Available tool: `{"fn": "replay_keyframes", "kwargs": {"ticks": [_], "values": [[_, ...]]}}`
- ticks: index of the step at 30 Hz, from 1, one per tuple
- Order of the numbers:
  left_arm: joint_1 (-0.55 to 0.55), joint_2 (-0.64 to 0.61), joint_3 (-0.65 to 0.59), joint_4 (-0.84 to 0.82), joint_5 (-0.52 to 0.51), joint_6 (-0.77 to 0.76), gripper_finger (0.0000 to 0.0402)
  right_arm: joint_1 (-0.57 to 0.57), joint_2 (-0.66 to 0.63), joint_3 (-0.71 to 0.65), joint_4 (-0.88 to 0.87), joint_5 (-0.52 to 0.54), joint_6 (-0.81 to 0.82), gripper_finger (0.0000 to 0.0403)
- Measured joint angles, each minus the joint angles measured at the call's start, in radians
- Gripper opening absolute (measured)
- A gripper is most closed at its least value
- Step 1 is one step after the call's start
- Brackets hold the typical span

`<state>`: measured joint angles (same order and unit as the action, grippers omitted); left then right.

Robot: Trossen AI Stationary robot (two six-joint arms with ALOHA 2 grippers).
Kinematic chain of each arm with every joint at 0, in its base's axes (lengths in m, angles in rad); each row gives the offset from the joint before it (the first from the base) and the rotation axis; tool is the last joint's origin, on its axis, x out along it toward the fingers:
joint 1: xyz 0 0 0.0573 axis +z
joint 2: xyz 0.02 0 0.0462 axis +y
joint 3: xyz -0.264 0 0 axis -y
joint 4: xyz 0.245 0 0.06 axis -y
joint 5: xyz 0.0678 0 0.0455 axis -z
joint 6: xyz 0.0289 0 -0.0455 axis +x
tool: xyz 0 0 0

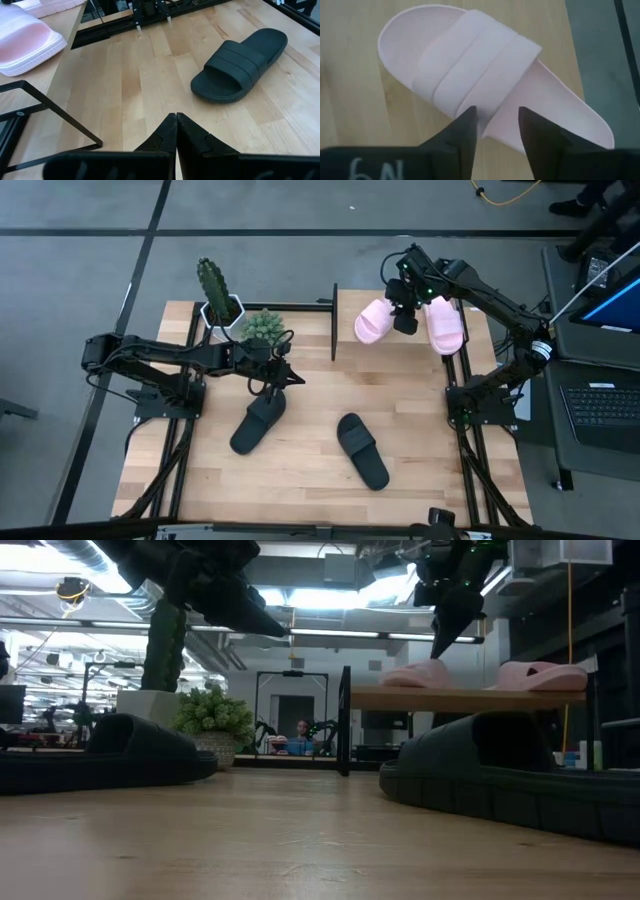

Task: Pick and place slides into the shelf
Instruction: Put the pink slides on the shelf

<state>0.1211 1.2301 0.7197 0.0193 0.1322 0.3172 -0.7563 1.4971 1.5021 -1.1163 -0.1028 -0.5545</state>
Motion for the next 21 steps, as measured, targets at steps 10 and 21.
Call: {"fn": "replay_keyframes", "kwargs": {"ticks": [10,21], "values": [[0.0,0.0,0.0,0.0,-0.001,0.0,0.0,0.0,0.0,0.016,-0.02,0.0,0.002,0.0156],[0.0,0.0,0.0,-0.004,-0.045,0.002,0.0,0.036,-0.002,0.187,-0.066,-0.006,0.235,0.0156]]}}
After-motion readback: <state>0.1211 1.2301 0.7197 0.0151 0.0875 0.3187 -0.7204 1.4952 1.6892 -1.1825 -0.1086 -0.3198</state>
